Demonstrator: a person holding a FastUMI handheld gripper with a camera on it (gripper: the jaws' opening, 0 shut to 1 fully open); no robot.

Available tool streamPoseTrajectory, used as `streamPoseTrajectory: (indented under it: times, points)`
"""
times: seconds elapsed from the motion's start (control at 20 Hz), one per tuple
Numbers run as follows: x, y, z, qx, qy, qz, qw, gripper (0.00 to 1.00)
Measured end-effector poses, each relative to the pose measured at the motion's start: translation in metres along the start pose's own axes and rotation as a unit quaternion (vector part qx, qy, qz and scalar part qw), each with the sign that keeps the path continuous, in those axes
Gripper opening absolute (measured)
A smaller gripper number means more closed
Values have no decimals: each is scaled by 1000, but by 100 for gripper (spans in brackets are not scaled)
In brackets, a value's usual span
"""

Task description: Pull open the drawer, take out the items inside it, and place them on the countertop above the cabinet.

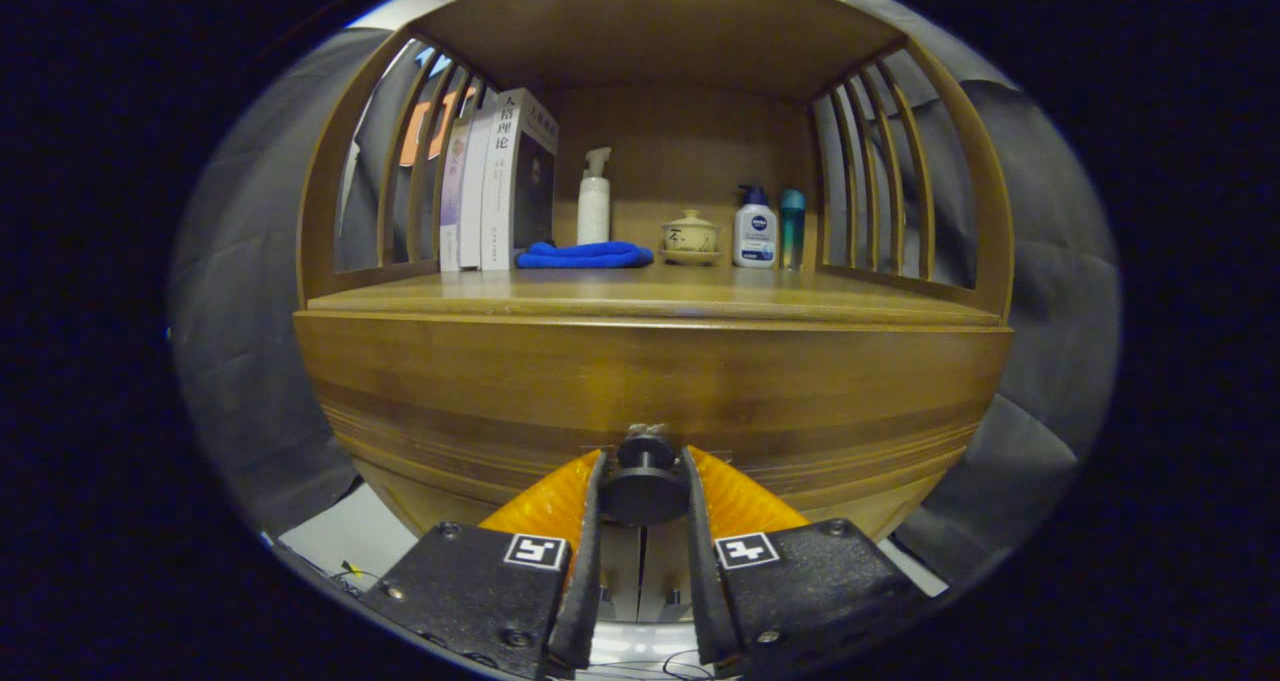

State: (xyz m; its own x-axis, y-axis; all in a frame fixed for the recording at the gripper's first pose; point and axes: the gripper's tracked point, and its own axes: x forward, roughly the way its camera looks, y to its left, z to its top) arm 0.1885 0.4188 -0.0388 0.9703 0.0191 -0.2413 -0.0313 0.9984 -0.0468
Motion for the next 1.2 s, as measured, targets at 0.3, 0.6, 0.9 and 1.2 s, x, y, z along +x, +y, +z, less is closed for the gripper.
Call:
streamPoseTrajectory:
  times: [0.3,0.6,0.9,1.2]
  points:
    - [-18,2,-5,9,15,2,1000,35]
    - [-59,4,-19,7,16,8,1000,34]
    - [-100,2,-31,10,14,12,1000,34]
    - [-134,1,-44,7,11,16,1000,34]
